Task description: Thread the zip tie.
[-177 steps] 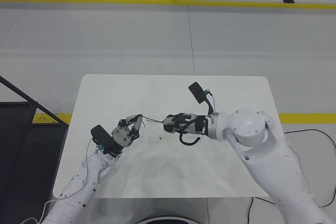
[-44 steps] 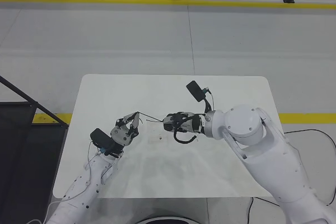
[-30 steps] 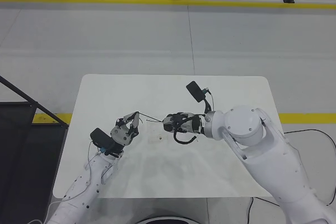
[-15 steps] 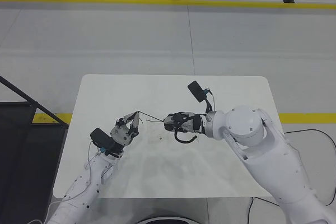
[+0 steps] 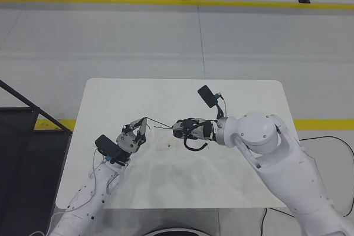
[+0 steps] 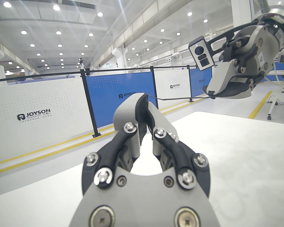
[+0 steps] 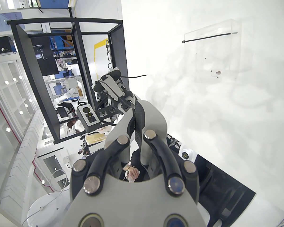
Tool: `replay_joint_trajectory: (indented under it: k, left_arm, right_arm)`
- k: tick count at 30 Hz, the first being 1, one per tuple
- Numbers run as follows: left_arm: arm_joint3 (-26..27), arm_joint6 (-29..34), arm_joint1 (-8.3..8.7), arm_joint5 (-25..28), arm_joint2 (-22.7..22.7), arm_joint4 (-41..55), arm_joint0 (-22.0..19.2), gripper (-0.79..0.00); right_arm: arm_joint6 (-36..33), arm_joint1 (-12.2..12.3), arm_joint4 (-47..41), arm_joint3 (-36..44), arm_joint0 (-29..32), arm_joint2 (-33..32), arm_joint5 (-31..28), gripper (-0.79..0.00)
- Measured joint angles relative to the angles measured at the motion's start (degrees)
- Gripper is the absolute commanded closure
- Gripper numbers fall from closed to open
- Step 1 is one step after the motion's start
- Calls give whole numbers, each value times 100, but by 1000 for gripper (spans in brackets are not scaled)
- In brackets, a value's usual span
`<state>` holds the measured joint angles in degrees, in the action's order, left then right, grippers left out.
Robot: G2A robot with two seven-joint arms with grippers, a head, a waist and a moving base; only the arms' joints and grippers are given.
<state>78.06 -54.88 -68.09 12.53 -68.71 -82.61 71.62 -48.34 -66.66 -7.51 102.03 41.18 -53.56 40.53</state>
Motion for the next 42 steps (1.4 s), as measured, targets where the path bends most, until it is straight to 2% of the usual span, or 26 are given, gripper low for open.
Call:
replay_joint_trajectory:
  k: [12, 16, 24, 42]
  left_arm:
    - [0, 0, 0, 0, 0, 0, 0, 0]
    - [0, 0, 0, 0, 0, 0, 0, 0]
    - [0, 0, 0, 0, 0, 0, 0, 0]
    - [0, 0, 0, 0, 0, 0, 0, 0]
  right_arm:
    - [18, 0, -8, 3, 18, -2, -20, 0]
    - [81, 24, -66, 80, 228, -80, -274, 0]
    - [14, 89, 3, 245, 457, -199, -348, 0]
    - [140, 25, -154, 134, 262, -14, -182, 0]
